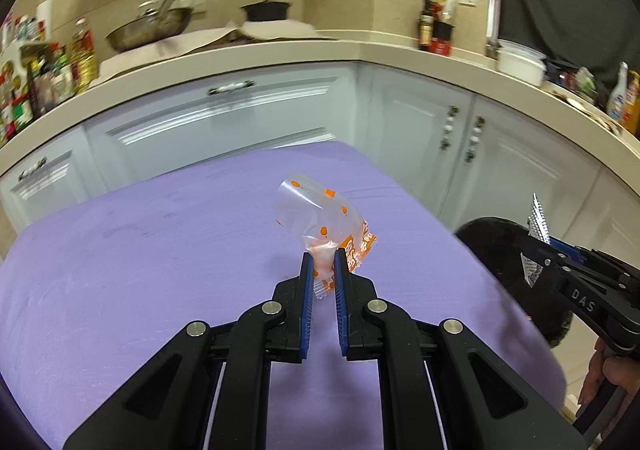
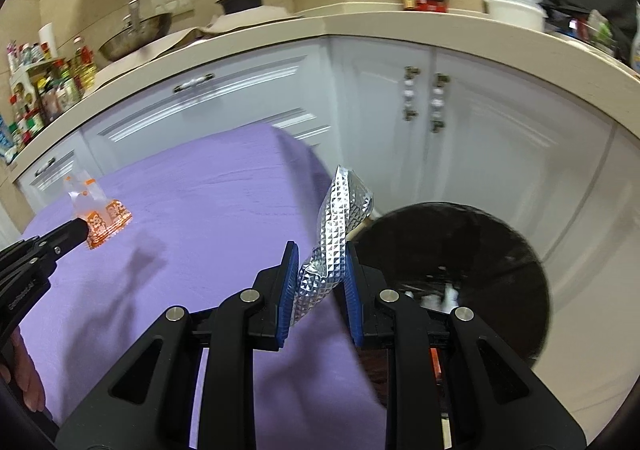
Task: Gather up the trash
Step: 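Carry clear bag and blister pack over the bin and open both tools to drop them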
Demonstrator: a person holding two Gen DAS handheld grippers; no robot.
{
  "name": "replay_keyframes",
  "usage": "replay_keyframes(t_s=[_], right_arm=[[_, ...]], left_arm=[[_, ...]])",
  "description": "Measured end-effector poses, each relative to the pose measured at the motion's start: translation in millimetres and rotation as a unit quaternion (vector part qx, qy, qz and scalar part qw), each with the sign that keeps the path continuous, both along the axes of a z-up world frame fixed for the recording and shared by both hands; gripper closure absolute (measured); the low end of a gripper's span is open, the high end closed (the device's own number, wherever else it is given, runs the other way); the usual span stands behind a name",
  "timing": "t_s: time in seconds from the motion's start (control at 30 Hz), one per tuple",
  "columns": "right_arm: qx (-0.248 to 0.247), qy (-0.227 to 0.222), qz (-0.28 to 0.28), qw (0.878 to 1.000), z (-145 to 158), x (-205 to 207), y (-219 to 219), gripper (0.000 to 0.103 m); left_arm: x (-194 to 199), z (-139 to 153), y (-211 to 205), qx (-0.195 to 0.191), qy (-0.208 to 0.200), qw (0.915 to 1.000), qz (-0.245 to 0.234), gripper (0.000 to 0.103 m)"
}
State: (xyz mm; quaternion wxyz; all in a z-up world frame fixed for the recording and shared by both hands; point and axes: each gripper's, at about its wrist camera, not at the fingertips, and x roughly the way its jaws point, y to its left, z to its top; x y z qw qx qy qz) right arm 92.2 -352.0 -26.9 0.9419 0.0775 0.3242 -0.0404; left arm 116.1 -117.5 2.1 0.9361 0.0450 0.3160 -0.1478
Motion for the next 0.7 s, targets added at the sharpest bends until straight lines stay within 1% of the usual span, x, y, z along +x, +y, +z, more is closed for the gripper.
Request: replay_keyframes(t_s=[0.17, 0.4, 0.7], right_arm=[[-0.003, -0.004, -0.037, 0.999, 0.3, -17.3, -34.0, 0.081], [-0.008, -0.006, -0.080, 0.997, -1.8, -34.5, -75.0, 0.081], [-0.006, -0.002, -0.112, 0.994, -9.7, -40.3, -109.7, 0.081]], left_arm=[[-9.2, 3.5, -39.0, 0.003, -0.007, 0.9991, -0.042, 0.092], [-18.1, 3.0, -88.2, 0.009, -0.011, 0.9956, -0.093, 0.092], [-21.8, -6.8, -139.3, 0.022, -0.018, 0.9907, -0.133, 0.092]])
